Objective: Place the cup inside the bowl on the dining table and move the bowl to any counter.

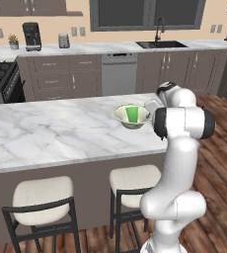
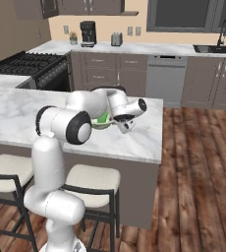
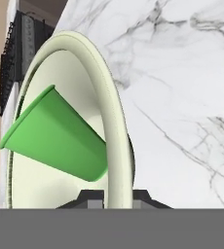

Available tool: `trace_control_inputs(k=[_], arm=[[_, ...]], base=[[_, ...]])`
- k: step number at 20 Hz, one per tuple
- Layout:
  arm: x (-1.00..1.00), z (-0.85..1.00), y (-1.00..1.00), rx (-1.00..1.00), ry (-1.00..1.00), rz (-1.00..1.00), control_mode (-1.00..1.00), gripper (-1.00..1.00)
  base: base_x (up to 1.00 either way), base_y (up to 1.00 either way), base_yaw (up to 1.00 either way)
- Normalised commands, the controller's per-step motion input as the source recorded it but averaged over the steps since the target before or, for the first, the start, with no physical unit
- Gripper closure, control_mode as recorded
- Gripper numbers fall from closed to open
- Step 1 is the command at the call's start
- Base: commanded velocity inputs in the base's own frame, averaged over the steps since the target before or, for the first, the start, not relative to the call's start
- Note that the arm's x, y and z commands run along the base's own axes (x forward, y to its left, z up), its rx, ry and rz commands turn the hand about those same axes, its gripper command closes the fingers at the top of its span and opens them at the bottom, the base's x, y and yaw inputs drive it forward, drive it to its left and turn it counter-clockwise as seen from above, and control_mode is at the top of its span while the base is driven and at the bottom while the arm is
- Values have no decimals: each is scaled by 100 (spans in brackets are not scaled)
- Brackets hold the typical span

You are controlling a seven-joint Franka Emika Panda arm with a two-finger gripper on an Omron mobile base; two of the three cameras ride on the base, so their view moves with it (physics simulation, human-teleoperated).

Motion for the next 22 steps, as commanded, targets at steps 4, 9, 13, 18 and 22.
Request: trace_control_inputs(k=[4, 9, 13, 18, 22], arm=[[-38, 5, 0, 2, 0, 0, -100, 100], [-40, 1, 0, 0, 0, 0, -100, 100], [-41, 0, 0, 0, 0, 1, -100, 100], [-42, 11, 0, 0, -1, 1, -100, 100], [-48, 17, 0, 0, -1, 3, -100, 100]], base=[[0, 0, 0], [0, 0, 0], [0, 0, 0], [0, 0, 0], [0, 0, 0]])
